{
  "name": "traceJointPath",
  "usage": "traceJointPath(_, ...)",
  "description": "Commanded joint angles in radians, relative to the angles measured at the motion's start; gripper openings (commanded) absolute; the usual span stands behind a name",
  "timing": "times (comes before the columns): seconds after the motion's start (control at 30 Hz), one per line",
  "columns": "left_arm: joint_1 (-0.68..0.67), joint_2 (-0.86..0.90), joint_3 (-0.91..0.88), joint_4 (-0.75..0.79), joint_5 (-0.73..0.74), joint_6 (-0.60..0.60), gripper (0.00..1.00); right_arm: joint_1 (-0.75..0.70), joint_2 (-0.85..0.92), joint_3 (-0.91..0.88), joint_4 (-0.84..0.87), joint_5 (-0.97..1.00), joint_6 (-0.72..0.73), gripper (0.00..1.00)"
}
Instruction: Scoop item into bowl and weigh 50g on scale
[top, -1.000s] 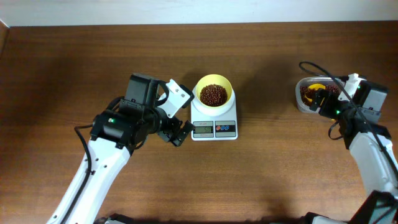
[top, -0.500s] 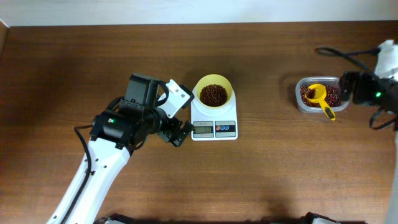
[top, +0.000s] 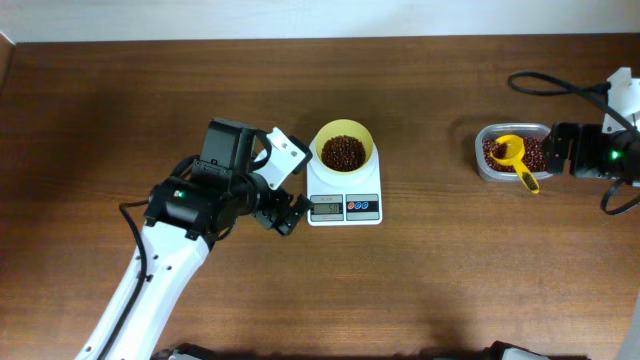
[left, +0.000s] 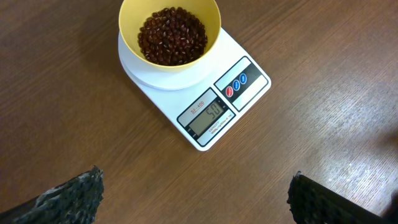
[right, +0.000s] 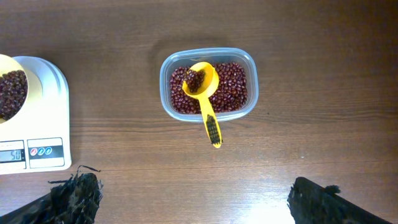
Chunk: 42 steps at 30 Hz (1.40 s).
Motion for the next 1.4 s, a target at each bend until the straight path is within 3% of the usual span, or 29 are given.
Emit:
traceJointPath(0.0,0.004,-0.019,-0.006,0.002,-0.003,0.012,0.99,-0.001,-0.001,0.010,0.002,0.002,0.003,0.99)
traceJointPath(0.97,-0.002,-0.010,-0.007,0.022,0.004,0.009,0.99,-0.001,-0.001,0.010,0.003,0.002,0.003,0.99)
traceJointPath(1.13,-0.080,0.118,-0.008,0.073,-0.076,-0.227,0.99,-0.001,-0.001,0.010,0.003,0.002,0.003,0.99)
traceJointPath(1.23,-0.158,0.206,-0.008,0.076,-0.237,-0.515,0.98,-0.001,-0.001,0.010,0.003,0.002,0.003,0.99)
traceJointPath(1.37,-0.270,0.309,-0.008,0.090,-0.354,-0.801,0.99,-0.001,-0.001,0.010,0.003,0.002,0.003,0.99)
